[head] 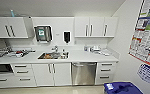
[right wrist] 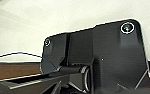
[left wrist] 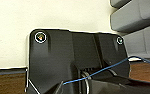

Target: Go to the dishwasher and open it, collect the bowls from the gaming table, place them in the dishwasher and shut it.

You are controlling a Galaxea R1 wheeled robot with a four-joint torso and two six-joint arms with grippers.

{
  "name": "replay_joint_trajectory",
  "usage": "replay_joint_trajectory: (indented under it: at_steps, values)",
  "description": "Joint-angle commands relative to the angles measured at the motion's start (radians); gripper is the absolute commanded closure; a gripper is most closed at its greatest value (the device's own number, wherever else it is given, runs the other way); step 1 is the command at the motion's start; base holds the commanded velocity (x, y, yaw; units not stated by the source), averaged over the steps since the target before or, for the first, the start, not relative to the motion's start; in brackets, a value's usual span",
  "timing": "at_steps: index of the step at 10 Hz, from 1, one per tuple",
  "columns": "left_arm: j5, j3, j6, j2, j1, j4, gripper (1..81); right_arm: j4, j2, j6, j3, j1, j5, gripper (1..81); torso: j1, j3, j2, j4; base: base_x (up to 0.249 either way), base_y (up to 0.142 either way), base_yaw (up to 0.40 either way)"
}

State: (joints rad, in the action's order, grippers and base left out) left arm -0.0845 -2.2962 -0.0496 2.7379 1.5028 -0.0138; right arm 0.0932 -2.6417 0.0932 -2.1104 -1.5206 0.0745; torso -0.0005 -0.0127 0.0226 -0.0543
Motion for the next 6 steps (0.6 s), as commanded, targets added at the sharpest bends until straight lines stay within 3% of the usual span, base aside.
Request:
replay_joint_trajectory:
  at_steps: [1,6]
  values:
    - [0.048,0.010,0.004,-0.018,-0.054,0.006,1.0,0.007,0.023,0.003,0.014,0.056,-0.056,1.0,0.001,0.000,0.000,0.000,0.161,0.000,0.000]
    - [0.046,0.010,0.004,-0.015,-0.054,0.006,1.0,0.006,0.024,0.003,0.012,0.056,-0.058,1.0,0.001,0.000,0.000,0.000,0.161,0.000,0.000]
